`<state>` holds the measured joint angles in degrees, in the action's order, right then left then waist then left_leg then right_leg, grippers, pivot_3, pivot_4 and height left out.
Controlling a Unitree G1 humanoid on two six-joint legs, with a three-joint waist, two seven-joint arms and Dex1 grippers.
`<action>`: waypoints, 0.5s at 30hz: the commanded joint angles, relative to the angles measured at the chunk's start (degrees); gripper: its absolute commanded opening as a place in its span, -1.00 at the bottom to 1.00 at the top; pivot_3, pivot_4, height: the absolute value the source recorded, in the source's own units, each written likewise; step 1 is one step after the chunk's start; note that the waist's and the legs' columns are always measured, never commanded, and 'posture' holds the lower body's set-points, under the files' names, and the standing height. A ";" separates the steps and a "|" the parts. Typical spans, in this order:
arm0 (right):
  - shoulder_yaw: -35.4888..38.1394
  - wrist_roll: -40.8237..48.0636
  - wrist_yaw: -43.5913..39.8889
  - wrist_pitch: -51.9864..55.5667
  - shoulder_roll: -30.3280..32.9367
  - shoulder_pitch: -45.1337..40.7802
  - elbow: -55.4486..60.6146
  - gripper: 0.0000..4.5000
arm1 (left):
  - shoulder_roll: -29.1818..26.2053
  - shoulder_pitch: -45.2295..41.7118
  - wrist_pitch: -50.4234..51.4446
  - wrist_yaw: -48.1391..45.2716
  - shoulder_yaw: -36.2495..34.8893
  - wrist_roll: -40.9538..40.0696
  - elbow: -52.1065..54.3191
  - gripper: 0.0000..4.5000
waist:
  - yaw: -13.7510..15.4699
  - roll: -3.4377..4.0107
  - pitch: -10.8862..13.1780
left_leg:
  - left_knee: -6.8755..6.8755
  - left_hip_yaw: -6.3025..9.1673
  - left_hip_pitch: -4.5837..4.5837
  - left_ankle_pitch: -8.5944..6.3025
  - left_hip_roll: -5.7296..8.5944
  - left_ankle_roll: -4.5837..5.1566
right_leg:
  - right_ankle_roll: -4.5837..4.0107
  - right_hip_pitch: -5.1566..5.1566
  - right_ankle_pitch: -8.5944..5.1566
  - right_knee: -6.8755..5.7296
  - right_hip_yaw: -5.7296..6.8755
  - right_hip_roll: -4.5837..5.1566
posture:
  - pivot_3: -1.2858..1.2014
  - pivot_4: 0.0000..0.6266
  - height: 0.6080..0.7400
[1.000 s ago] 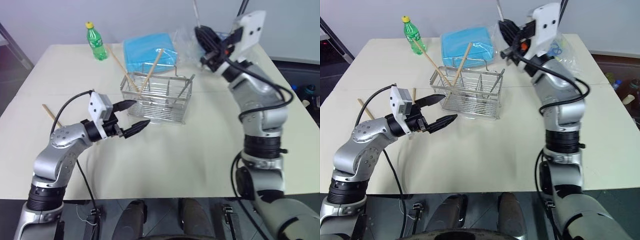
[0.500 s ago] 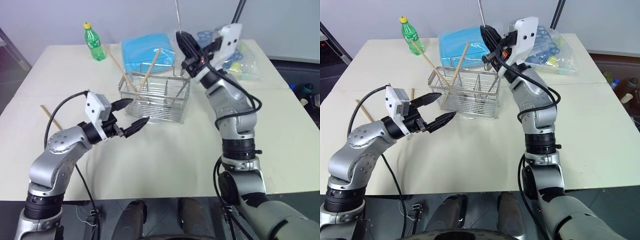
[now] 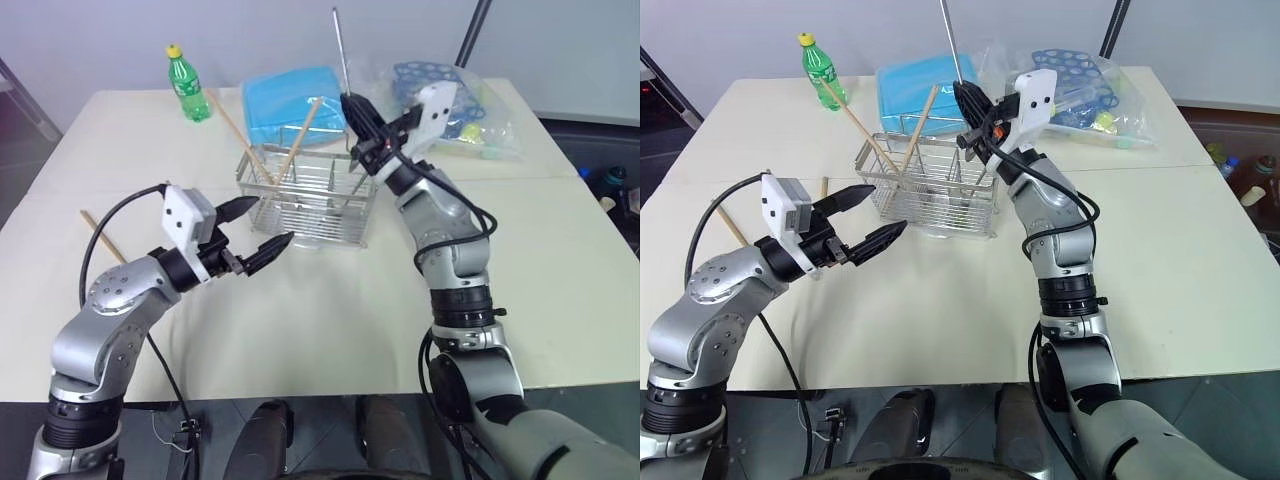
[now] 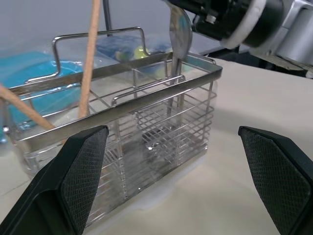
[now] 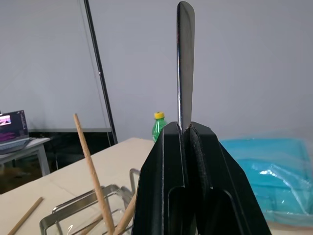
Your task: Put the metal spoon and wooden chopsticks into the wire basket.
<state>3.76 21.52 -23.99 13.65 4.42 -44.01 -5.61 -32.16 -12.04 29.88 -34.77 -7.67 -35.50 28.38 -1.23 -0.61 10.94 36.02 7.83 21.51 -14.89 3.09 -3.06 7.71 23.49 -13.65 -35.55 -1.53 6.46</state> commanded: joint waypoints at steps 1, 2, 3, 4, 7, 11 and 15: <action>-0.07 0.43 -0.36 -1.47 -0.53 -0.08 1.32 -0.98 | -0.32 -0.24 -0.21 0.47 -1.18 -0.43 2.32 1.00 | 0.01 0.00 0.00 | 0.00 0.00 0.00 0.00 0.00 0.00 | 0.00 0.00 0.00 0.00 0.00 0.00 | 0.03 -0.52 1.00; -0.01 0.49 -0.31 -1.50 -0.56 0.14 1.29 -0.98 | -0.27 -0.26 -0.32 0.53 -1.11 -0.30 2.10 1.00 | 0.02 0.00 0.00 | 0.00 0.00 0.00 0.00 0.00 0.00 | 0.00 0.00 0.00 0.00 0.00 0.00 | 0.03 -0.52 1.00; 0.04 0.49 -0.25 -1.56 -0.57 0.36 1.27 -0.98 | -0.23 -0.31 -0.45 0.56 -1.05 -0.14 1.84 1.00 | 0.00 0.00 0.00 | 0.00 0.00 0.00 0.00 0.00 0.00 | 0.00 0.00 0.00 0.00 0.00 0.00 | 0.03 -0.52 1.00; 0.11 0.49 -0.18 -1.61 -0.57 0.60 1.30 -0.98 | -0.20 -0.43 -0.51 0.61 -1.00 -0.05 1.65 1.00 | -0.01 0.00 0.00 | 0.00 0.00 0.00 0.00 0.00 0.00 | 0.00 0.00 0.00 0.00 0.00 0.00 | 0.03 -0.52 1.00; 0.33 0.54 -0.13 -1.69 -0.40 1.26 1.51 -0.68 | -0.22 -0.76 -0.56 0.65 -0.96 0.02 1.37 1.00 | -0.02 0.00 0.00 | 0.00 0.00 0.00 0.00 0.00 0.00 | 0.00 0.00 0.00 0.00 0.00 0.00 | 0.03 -0.52 1.00; 0.56 0.60 -0.16 -1.76 0.03 2.15 1.99 0.06 | -0.44 -0.94 -1.01 0.18 -1.15 0.23 0.56 1.00 | 0.00 0.00 0.00 | 0.00 0.00 0.00 0.00 0.00 0.00 | 0.00 0.00 0.00 0.00 0.00 0.00 | 0.03 -0.52 1.00; 0.68 0.54 0.14 -1.83 0.21 2.38 2.30 0.95 | -0.52 -1.21 -1.22 -0.01 -1.10 0.45 0.08 1.00 | -0.04 0.00 0.00 | 0.00 0.00 0.00 0.00 0.00 0.00 | 0.00 0.00 0.00 0.00 0.00 0.00 | 0.03 -0.52 1.00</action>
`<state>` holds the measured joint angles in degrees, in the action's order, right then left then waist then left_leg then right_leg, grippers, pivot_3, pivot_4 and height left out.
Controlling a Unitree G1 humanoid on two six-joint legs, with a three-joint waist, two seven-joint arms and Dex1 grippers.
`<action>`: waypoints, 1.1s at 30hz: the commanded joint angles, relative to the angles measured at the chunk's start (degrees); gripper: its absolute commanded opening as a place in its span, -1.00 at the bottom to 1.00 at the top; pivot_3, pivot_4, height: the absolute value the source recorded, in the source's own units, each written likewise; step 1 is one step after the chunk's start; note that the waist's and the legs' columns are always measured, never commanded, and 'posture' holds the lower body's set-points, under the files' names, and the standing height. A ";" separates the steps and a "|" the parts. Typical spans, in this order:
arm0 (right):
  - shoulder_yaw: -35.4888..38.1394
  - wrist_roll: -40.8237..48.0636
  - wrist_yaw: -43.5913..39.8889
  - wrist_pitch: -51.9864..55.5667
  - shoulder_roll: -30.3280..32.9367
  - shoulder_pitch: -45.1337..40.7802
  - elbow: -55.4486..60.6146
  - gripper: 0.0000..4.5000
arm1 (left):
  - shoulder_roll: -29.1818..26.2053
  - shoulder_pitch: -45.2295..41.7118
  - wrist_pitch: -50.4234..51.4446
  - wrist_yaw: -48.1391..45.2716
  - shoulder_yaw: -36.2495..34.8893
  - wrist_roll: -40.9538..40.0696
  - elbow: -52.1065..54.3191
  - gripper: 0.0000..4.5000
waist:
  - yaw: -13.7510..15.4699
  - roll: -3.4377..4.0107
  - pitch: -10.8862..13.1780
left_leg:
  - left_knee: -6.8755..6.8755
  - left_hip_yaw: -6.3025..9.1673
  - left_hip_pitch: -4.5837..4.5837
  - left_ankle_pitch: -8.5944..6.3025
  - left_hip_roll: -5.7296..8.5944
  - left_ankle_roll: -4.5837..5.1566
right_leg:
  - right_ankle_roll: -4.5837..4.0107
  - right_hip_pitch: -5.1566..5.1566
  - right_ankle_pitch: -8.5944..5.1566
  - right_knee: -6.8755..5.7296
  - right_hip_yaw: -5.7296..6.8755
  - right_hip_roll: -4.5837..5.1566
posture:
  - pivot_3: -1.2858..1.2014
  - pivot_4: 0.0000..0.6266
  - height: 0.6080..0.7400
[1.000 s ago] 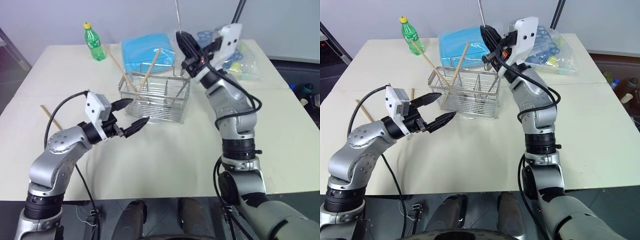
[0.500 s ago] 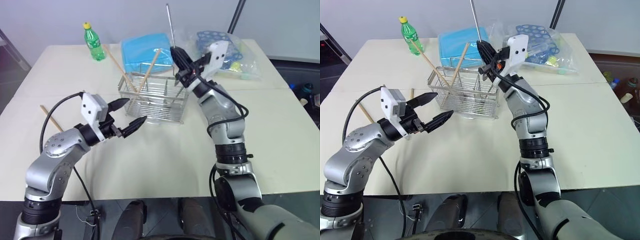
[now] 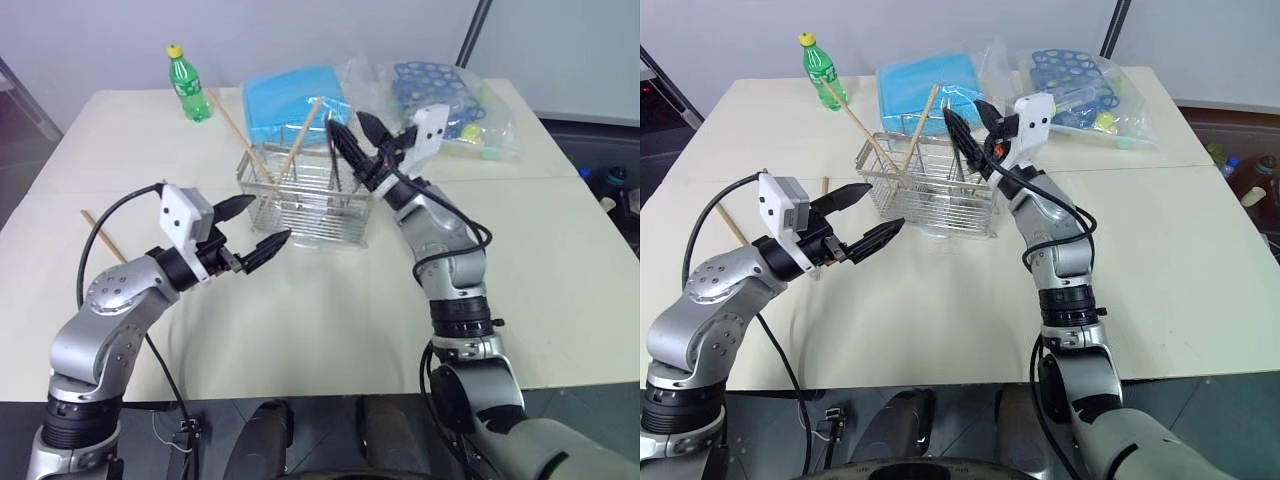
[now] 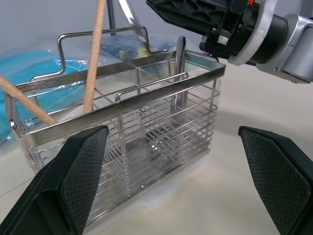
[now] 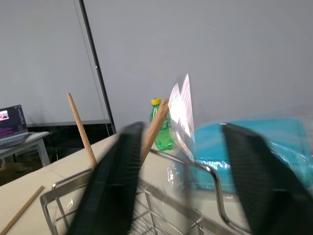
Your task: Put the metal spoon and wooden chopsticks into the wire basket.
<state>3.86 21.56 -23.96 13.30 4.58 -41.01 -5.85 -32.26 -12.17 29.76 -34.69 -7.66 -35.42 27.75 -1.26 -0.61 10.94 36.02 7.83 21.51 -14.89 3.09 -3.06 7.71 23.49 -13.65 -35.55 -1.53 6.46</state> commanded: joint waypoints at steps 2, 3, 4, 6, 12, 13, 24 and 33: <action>0.57 0.37 0.27 -1.53 0.08 -0.64 2.63 0.98 | -0.36 -1.28 -1.06 -0.03 -0.96 0.40 0.67 1.00 | 0.00 0.00 0.00 | 0.00 0.00 0.00 0.00 0.00 0.00 | 0.00 0.00 0.00 0.00 0.00 0.00 | 0.03 -0.52 1.00; 0.56 0.32 0.30 -1.56 0.08 -0.65 2.64 0.98 | -0.34 -1.34 -1.04 -0.02 -0.93 0.41 0.66 1.00 | 0.02 0.00 0.00 | -0.01 0.00 0.00 0.00 0.00 0.00 | 0.00 0.00 0.00 0.00 0.00 0.00 | 0.03 -0.52 1.00; 0.49 0.16 0.38 -1.50 0.17 -0.70 2.81 0.98 | -0.29 -1.49 -0.99 0.06 -0.86 0.43 0.69 1.00 | 0.03 0.00 0.00 | 0.00 0.00 0.00 0.00 0.00 0.00 | 0.00 0.00 0.00 0.00 0.00 0.00 | 0.03 -0.52 1.00; 0.25 -0.15 0.37 -1.20 0.60 -0.90 3.40 0.98 | -0.05 -1.86 -0.83 0.47 -1.01 0.42 0.67 1.00 | 0.05 0.00 0.00 | 0.00 0.00 0.00 0.00 0.00 0.00 | 0.00 0.00 0.00 0.00 0.00 0.00 | 0.03 -0.52 1.00; 0.44 1.44 -1.40 4.50 6.44 -3.73 10.18 0.98 | -0.01 -3.93 0.36 4.47 -6.48 -1.06 -1.66 1.00 | 0.07 0.01 0.01 | -0.01 0.00 0.01 0.00 0.00 0.00 | 0.00 0.01 0.00 0.01 0.00 0.00 | 0.03 -0.52 1.00; 0.46 1.97 -1.94 5.92 7.74 -4.11 11.50 0.98 | -0.21 -4.07 0.43 4.93 -7.53 -1.28 -2.16 1.00 | 0.05 0.01 0.01 | -0.01 0.01 0.02 0.00 0.00 0.00 | 0.00 0.02 0.00 0.01 0.00 0.00 | 0.03 -0.52 1.00; 3.61 15.66 -10.66 26.62 26.36 4.73 32.82 0.98 | 0.55 -0.51 -0.62 13.85 -11.86 6.20 -6.11 1.00 | 0.41 -0.03 0.00 | -0.03 0.01 0.07 -0.01 0.00 0.02 | 0.01 -0.06 -0.01 0.23 0.02 0.01 | 0.03 -0.52 1.00; 6.67 23.71 -17.46 28.42 34.12 21.65 45.22 0.98 | 7.28 -0.56 -0.57 29.15 -7.49 20.60 -9.12 1.00 | 0.66 -0.16 0.05 | 0.05 0.00 0.12 -0.01 0.00 0.02 | 0.03 -0.12 -0.01 0.33 0.04 0.04 | 0.03 -0.52 1.00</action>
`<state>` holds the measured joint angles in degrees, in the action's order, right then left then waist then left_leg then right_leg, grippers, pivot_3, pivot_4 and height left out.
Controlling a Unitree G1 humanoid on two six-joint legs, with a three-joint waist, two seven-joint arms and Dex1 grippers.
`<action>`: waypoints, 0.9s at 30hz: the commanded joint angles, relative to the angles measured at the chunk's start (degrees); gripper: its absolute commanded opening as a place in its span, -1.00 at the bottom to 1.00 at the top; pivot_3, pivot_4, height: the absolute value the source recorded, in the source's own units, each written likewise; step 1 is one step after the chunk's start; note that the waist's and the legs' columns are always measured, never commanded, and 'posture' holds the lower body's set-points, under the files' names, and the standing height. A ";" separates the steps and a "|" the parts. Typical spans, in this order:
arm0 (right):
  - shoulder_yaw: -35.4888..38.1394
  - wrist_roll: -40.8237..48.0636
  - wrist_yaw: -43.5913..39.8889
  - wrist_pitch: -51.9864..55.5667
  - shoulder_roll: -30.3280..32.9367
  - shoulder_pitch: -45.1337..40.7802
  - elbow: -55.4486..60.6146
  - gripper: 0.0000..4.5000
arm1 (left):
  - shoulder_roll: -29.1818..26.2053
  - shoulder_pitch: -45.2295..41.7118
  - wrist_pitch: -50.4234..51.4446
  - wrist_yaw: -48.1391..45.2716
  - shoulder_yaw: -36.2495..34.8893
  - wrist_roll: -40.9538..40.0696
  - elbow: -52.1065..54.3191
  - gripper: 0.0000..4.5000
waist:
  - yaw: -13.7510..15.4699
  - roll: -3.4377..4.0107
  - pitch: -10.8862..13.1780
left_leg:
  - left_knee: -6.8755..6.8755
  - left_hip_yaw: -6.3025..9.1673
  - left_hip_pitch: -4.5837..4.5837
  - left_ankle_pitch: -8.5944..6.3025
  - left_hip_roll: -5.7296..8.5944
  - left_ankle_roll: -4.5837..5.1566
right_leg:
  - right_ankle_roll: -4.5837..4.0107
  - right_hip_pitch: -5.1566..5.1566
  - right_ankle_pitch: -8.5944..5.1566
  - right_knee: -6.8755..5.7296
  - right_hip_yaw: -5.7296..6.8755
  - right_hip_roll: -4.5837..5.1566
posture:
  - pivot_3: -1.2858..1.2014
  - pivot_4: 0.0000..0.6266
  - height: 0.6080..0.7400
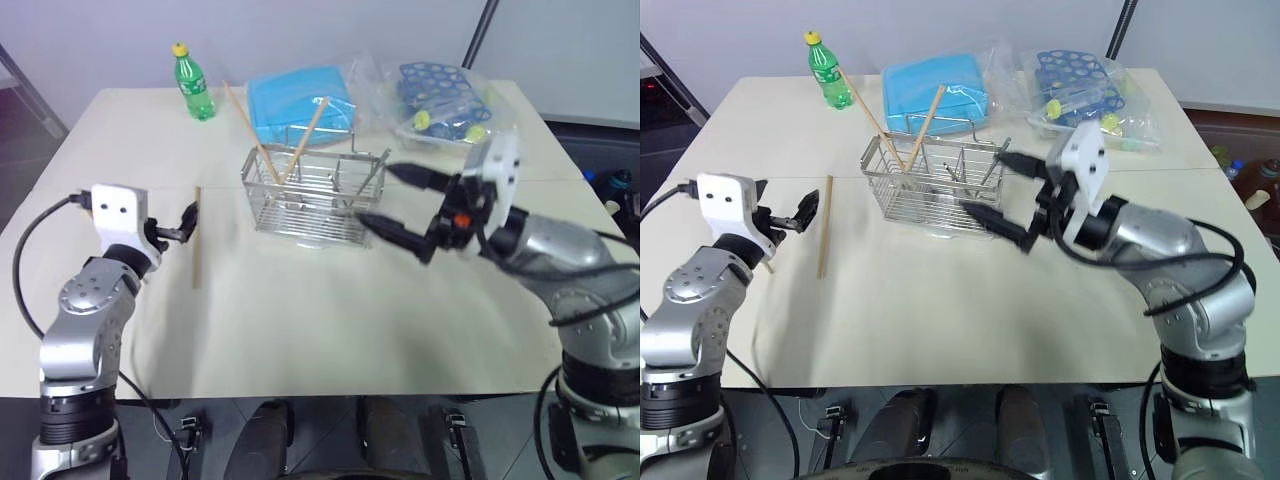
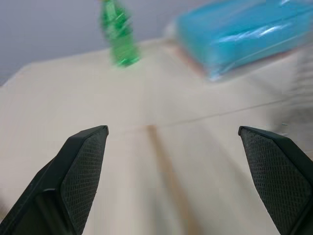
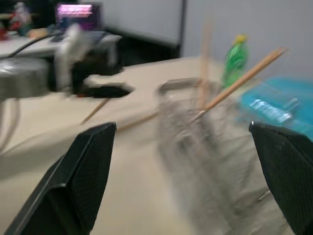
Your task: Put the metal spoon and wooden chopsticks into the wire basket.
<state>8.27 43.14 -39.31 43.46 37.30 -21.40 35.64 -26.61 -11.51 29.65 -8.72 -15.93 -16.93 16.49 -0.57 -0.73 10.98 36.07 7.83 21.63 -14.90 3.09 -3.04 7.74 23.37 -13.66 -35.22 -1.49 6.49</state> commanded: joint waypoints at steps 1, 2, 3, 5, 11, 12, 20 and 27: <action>2.46 2.31 -2.70 -2.15 1.81 3.26 4.18 0.98 | 2.58 -1.52 -0.15 4.17 1.11 2.70 2.40 1.00 | 0.02 -0.05 0.01 | 0.02 0.00 0.02 0.00 0.00 0.00 | 0.00 0.00 0.00 0.02 0.01 0.00 | 0.03 -0.52 1.00; 2.53 2.12 -3.72 -2.95 2.37 4.73 4.62 0.98 | 3.49 -1.89 0.71 5.55 1.55 3.61 2.59 1.00 | -0.01 -0.07 0.02 | 0.05 0.00 0.02 0.00 0.00 0.00 | 0.01 -0.01 0.00 0.03 0.00 0.00 | 0.03 -0.52 1.00; 2.49 1.78 -4.66 -3.79 2.84 6.04 4.95 0.98 | 4.11 -2.21 1.57 7.11 2.03 4.92 2.68 1.00 | 0.01 -0.08 0.02 | 0.06 -0.01 0.02 0.00 0.00 0.00 | 0.01 -0.02 0.01 0.03 0.01 0.01 | 0.03 -0.52 1.00; 2.03 -0.35 -7.02 -7.04 3.75 8.79 5.17 0.98 | 5.05 -2.99 3.80 10.22 2.87 7.66 2.58 1.00 | -0.04 -0.12 0.01 | 0.05 -0.01 0.01 0.00 0.00 0.00 | 0.01 -0.02 0.00 0.03 0.02 0.00 | 0.03 -0.52 1.00; 0.72 -6.97 -12.68 -16.56 5.60 16.07 3.40 0.98 | 8.32 -4.61 8.18 13.39 6.52 11.16 2.28 1.00 | 0.04 -0.16 0.01 | 0.06 -0.02 0.00 0.00 0.01 0.00 | 0.04 -0.05 -0.01 0.04 0.03 0.01 | 0.03 -0.52 1.00; 0.56 -7.65 -13.22 -17.49 5.79 16.62 3.11 0.98 | 8.72 -4.84 8.79 13.73 6.78 11.65 2.07 1.00 | 0.05 -0.17 0.02 | 0.06 -0.02 0.00 0.00 0.01 0.00 | 0.04 -0.05 -0.01 0.03 0.03 0.01 | 0.03 -0.52 1.00; -0.44 -9.97 -13.92 -20.56 5.67 17.00 1.36 0.98 | 11.12 -11.15 13.15 15.81 7.67 14.71 -2.49 1.00 | 0.09 -0.24 0.04 | 0.07 -0.02 -0.02 0.00 0.01 -0.01 | 0.05 -0.07 0.00 0.02 0.03 0.00 | 0.03 -0.52 1.00; -0.45 -10.54 -13.50 -21.06 5.70 17.44 0.97 0.98 | 12.85 -16.19 20.66 18.37 3.96 14.45 -7.08 1.00 | 0.00 -0.25 0.04 | 0.06 -0.01 -0.02 0.00 0.01 -0.01 | 0.06 -0.06 0.00 0.02 0.04 0.00 | 0.03 -0.52 1.00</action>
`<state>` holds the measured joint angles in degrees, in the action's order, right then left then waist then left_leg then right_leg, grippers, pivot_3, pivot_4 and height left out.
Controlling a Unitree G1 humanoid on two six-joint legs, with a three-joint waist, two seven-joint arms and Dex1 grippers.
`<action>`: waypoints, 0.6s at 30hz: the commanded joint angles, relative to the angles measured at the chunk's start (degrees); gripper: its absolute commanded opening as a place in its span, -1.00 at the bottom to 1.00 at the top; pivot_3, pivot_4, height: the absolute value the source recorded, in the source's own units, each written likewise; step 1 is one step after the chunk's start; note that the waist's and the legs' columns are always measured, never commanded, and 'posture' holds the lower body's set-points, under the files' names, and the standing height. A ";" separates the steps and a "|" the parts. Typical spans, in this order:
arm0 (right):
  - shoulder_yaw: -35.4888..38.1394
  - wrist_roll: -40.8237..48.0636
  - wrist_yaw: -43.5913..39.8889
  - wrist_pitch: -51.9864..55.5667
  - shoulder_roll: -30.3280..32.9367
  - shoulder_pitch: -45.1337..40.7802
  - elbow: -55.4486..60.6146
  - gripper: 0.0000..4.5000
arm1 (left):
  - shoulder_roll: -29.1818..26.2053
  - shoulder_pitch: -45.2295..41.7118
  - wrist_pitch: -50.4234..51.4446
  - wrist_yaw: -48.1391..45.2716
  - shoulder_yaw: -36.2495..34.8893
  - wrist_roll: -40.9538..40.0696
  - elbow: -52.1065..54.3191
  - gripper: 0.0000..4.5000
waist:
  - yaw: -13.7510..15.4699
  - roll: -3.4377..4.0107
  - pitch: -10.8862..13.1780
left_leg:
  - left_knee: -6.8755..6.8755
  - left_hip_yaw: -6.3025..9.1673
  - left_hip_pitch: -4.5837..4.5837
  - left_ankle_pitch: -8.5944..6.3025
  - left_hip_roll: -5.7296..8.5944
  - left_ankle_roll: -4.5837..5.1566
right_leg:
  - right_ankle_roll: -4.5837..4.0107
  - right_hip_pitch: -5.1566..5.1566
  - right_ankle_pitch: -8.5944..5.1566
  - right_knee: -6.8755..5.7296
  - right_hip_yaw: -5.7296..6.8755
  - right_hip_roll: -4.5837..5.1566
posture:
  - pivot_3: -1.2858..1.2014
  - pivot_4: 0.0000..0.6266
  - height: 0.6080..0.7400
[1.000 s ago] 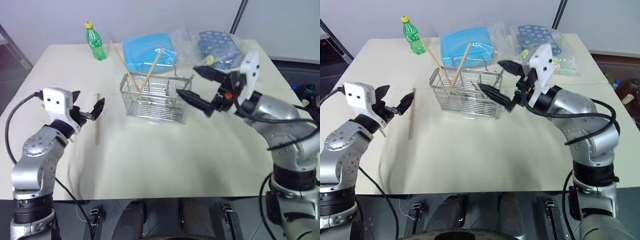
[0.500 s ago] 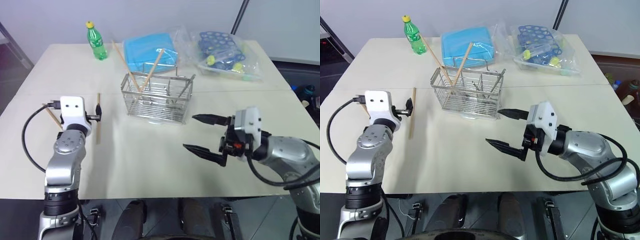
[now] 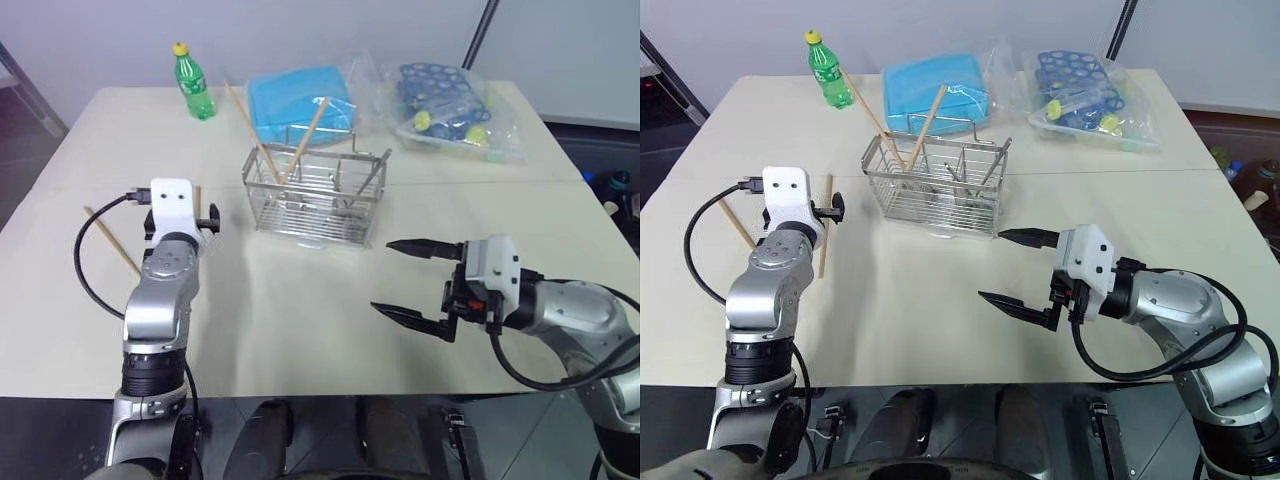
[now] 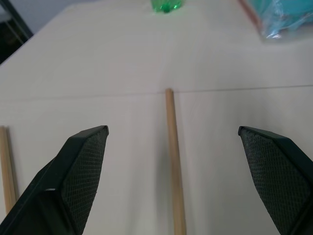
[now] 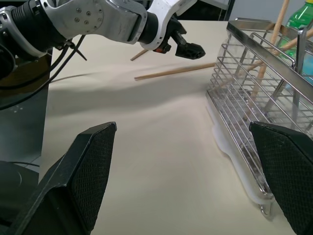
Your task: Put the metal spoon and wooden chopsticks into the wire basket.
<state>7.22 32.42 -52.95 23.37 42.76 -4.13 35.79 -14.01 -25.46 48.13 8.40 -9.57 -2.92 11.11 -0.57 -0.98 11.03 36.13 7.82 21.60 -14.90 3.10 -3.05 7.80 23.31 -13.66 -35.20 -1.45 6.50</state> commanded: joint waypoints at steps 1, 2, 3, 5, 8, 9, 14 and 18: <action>0.63 0.24 0.14 -0.93 0.32 0.20 0.89 0.98 | 0.51 -2.80 3.01 1.47 -2.92 0.28 -2.48 1.00 | 0.08 0.00 0.00 | 0.00 0.00 -0.01 0.00 0.00 0.00 | 0.00 0.00 0.00 -0.01 0.00 0.00 | 0.03 -0.52 1.00; 0.74 0.34 0.01 -0.89 0.50 0.21 1.00 0.98 | 1.18 -3.56 4.86 1.82 -4.03 -0.27 -3.55 1.00 | 0.07 -0.01 0.01 | 0.01 0.01 0.00 0.00 0.00 0.00 | 0.00 -0.01 0.00 -0.01 0.01 0.00 | 0.03 -0.52 1.00; 0.83 0.45 -0.01 -0.78 0.64 0.15 1.10 0.98 | 1.91 -4.24 6.45 2.16 -5.35 -0.93 -4.49 1.00 | 0.07 -0.02 0.00 | 0.02 0.01 0.00 0.00 0.01 0.00 | 0.03 -0.01 0.02 -0.01 0.01 0.00 | 0.03 -0.52 1.00; 0.96 0.57 -0.02 -0.64 0.79 0.02 1.17 0.98 | 2.36 -5.03 8.48 2.23 -6.42 -1.10 -5.56 1.00 | 0.05 -0.03 0.01 | 0.04 0.01 0.00 0.00 0.01 0.00 | 0.05 -0.03 0.03 0.00 0.01 0.00 | 0.03 -0.52 1.00; 1.04 0.68 0.10 -0.53 0.84 -0.07 1.32 0.98 | 1.90 -5.14 10.58 1.68 -5.91 -0.52 -6.74 1.00 | 0.01 -0.03 0.01 | 0.03 0.01 0.00 0.00 0.01 0.00 | 0.05 -0.02 0.03 -0.01 0.01 0.00 | 0.03 -0.52 1.00; 1.05 0.70 0.17 -0.51 0.83 -0.10 1.37 0.98 | 1.82 -5.13 11.71 1.47 -5.79 -0.53 -7.34 1.00 | 0.02 -0.03 0.01 | 0.03 0.01 0.00 0.00 0.01 -0.01 | 0.05 -0.03 0.03 -0.01 0.01 0.00 | 0.03 -0.52 1.00; 1.15 0.56 0.41 -0.67 0.78 -0.05 1.32 0.98 | 1.45 -5.51 15.39 1.85 -5.54 0.17 -9.05 1.00 | -0.01 -0.03 -0.01 | 0.03 0.01 -0.07 0.00 0.01 -0.01 | 0.06 -0.09 0.04 -0.01 0.00 0.00 | 0.03 -0.52 1.00; 1.23 0.56 0.66 -0.71 0.65 0.05 1.36 0.98 | 3.21 -6.06 16.13 3.00 -8.08 -0.56 -8.89 1.00 | -0.02 -0.03 -0.02 | 0.03 0.01 -0.10 0.00 0.01 -0.01 | 0.06 -0.11 0.04 -0.01 0.00 0.00 | 0.03 -0.52 1.00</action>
<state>7.24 32.30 -52.50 23.34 42.91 -3.79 35.72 -11.47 -31.74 62.53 10.46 -15.77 -3.52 2.95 -0.59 -1.01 11.01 36.17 7.83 21.51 -14.90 3.11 -3.06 7.86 23.20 -13.62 -35.21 -1.45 6.50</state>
